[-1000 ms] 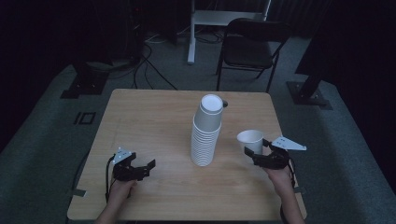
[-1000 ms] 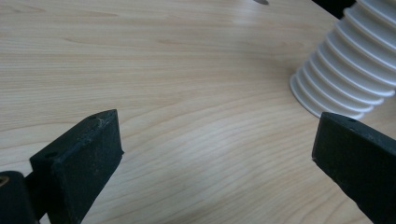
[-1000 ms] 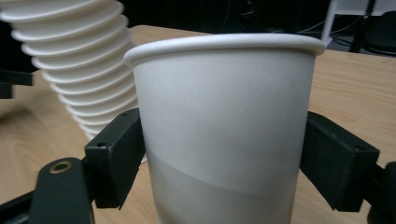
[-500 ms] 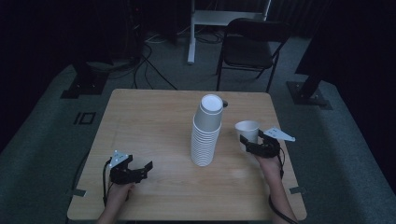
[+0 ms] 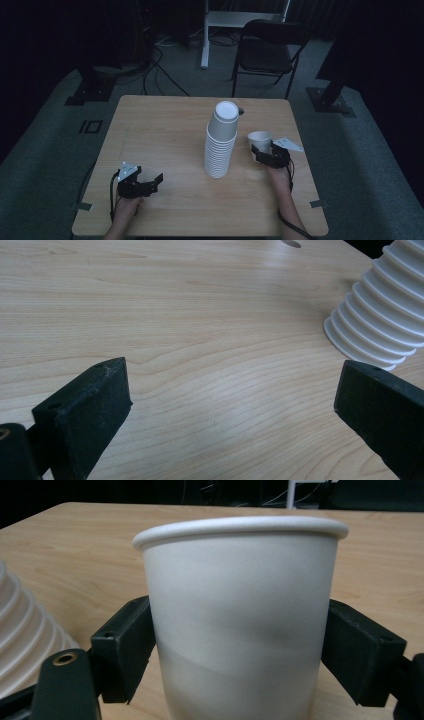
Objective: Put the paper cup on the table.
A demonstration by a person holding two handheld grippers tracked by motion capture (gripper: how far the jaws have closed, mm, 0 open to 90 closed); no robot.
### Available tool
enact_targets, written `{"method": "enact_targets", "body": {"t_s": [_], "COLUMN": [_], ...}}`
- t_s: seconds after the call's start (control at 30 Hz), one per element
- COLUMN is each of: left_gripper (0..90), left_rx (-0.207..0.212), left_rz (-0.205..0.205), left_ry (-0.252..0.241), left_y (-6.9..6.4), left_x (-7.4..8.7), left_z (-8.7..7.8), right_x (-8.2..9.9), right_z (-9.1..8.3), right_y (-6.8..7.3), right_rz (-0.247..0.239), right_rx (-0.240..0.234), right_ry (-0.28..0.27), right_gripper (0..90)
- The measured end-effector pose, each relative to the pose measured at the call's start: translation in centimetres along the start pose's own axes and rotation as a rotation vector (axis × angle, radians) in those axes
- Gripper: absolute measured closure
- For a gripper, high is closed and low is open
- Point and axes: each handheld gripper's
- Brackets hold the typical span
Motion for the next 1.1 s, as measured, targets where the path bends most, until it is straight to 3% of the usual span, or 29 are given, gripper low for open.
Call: {"method": "enact_targets", "body": {"t_s": [0.83, 1.0, 1.1], "left_gripper": [1.6, 1.6, 1.6], "left_rx": [-0.006, -0.010, -0.011], "left_rz": [0.017, 0.022, 0.025], "left_ry": [0.005, -0.001, -0.008], "left_y": [-0.2, -0.2, -0.2], "left_x": [0.1, 0.0, -0.1], "left_z": [0.2, 0.1, -0.1], "right_x": [1.7, 2.0, 2.3], "right_z": [-2.4, -3.0, -3.4], "right_y": [-0.3, -0.2, 0.2], "right_rz": [0.010, -0.001, -0.034], "right_rx": [0.019, 0.010, 0.020], "right_ry": [-0.031, -0.018, -0.001], "right_gripper": [18.0, 17.4, 17.2]}}
Point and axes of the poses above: each handheld gripper's, and its own axes: z roughly forward along the jaws, x roughly out of its underside, y roughly to its left, and after that the axes turned 11 degrees about -x, right-handed
